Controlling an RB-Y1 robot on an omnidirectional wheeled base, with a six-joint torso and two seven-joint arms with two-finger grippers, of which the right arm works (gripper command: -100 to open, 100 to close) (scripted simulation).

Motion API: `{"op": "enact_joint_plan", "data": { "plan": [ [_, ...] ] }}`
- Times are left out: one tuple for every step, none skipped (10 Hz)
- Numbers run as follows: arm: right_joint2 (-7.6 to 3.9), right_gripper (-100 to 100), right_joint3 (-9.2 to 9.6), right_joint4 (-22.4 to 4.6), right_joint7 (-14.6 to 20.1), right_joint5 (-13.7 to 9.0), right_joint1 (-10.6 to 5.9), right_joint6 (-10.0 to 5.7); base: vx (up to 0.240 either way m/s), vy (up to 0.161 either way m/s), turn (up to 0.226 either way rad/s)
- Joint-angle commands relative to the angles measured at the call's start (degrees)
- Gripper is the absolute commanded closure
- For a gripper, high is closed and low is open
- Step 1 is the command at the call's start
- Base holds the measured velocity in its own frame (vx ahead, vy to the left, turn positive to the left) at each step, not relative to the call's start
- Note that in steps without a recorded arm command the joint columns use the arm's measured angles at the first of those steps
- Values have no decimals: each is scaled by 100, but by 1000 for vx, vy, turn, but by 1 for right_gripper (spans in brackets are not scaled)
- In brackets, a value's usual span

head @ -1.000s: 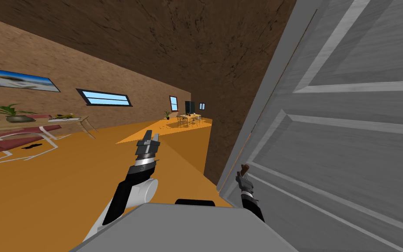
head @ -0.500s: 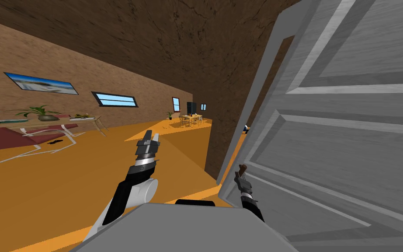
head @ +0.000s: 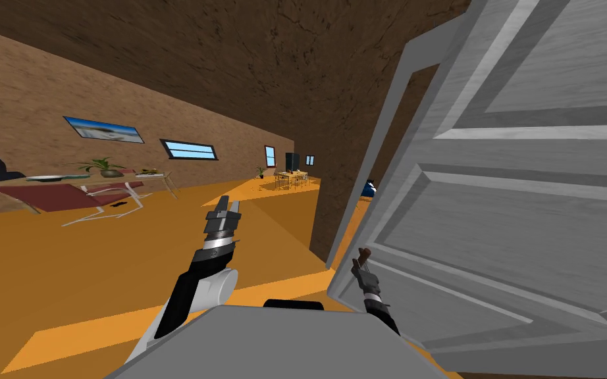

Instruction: Pull the door open

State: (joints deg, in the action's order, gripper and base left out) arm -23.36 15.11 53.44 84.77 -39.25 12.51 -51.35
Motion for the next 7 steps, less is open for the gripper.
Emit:
{"op": "enact_joint_plan", "data": {
  "plan": [
    [-80, 100, 124, 52, 100, 55, 81, -41, -227, -47, 116],
    [-115, 100, 176, 69, 142, 80, 106, -65, -224, -13, 84],
    [-157, 100, 239, 89, 193, 110, 137, -95, -204, 4, 59],
    [-139, 100, 198, 86, 160, 92, 110, -69, -89, 3, 14],
    [-223, 100, 315, 88, 263, 137, 192, -169, -165, -15, 133],
    [-270, 100, 368, 93, 314, 157, 230, -224, -236, -28, 146],
    [-320, 100, 426, 97, 369, 179, 272, -284, -239, -39, 119]
  ]
}}
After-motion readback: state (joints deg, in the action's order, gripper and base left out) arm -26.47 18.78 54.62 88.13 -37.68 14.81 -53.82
